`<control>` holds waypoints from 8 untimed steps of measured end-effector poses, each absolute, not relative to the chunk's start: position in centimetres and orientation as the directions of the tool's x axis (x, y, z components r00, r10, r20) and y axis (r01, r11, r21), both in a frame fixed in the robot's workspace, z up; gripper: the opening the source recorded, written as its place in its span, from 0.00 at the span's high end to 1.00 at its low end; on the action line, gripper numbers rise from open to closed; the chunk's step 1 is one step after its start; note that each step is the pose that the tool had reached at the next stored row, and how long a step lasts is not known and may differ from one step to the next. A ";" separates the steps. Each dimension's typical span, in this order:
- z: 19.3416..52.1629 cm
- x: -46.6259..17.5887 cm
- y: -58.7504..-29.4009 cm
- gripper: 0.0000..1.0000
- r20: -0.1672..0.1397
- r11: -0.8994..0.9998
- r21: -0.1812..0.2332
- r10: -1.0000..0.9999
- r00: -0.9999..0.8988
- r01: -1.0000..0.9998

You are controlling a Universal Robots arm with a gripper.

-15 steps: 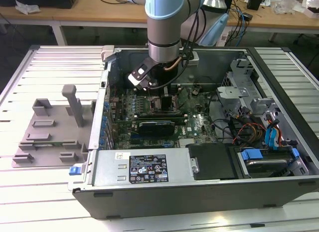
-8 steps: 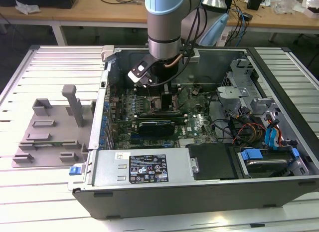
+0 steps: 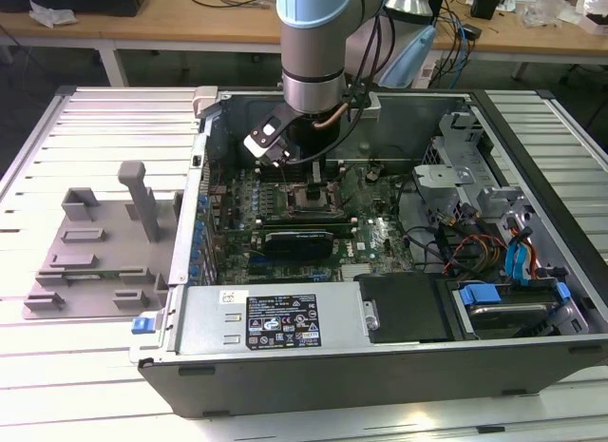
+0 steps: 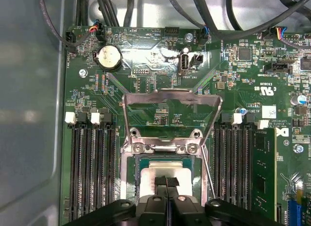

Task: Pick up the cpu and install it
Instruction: 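Place the cpu into insertion slot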

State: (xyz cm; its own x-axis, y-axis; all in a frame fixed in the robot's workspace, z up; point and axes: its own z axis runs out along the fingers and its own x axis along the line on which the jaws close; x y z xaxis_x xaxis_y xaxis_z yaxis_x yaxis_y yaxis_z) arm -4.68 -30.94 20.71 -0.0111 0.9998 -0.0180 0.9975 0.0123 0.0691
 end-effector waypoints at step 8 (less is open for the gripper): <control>20.7 -4.9 -30.9 0.89 -0.018 0.012 0.076 1.000 -0.011 0.997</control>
State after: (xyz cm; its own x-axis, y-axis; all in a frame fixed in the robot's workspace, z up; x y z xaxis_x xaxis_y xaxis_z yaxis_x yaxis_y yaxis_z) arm -4.94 -30.94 20.71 -0.0111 0.9998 -0.0176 0.9970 0.0124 0.0765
